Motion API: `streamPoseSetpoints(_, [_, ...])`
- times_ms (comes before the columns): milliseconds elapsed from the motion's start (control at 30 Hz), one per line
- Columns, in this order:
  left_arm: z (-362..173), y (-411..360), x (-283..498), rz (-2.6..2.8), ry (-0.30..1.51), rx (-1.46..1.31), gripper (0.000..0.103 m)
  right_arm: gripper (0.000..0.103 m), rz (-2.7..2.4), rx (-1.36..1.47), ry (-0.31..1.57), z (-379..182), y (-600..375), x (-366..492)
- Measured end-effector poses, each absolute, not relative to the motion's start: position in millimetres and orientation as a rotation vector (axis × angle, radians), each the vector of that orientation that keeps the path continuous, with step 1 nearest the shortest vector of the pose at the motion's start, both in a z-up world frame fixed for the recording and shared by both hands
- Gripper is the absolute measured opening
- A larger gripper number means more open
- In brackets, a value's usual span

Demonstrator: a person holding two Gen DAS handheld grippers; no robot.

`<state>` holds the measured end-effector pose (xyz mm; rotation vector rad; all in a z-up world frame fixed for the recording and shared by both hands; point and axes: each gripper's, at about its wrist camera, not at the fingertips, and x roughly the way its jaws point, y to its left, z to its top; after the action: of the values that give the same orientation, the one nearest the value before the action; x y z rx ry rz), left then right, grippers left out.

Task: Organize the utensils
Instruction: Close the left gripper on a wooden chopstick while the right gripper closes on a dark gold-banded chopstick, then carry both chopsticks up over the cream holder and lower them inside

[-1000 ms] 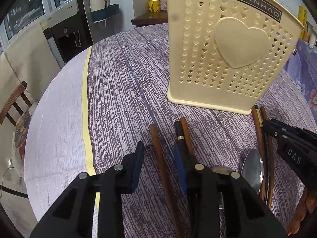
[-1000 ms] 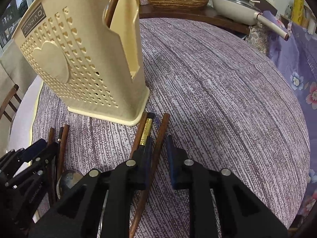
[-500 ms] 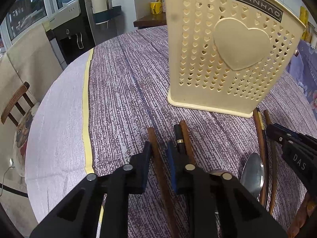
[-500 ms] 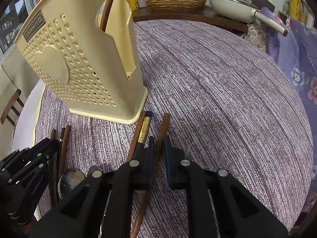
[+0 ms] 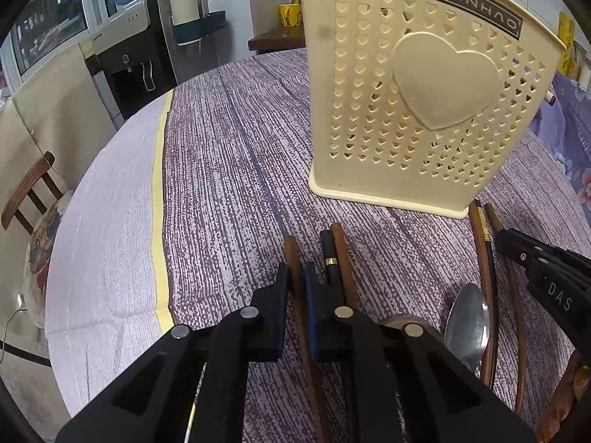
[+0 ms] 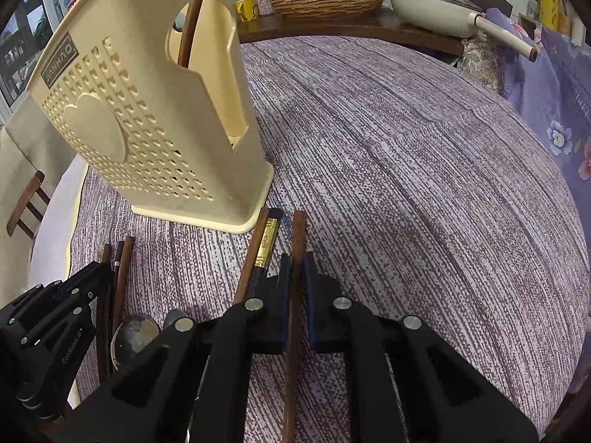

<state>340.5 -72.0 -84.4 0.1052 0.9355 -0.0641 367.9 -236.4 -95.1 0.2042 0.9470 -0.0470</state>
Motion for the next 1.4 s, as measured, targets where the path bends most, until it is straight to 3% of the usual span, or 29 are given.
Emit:
streamPoseSetpoints(767, [-71,-67,337,-0.087,0.904,0.053,0.009,0.008,0.033,0.317,0.878,-85,-259,360])
streamPoseSetpoints(1400, [40,-57,283,-0.21,0.606,-0.037,0.008,0.008,0.219,0.303,0.611,17,-282,293])
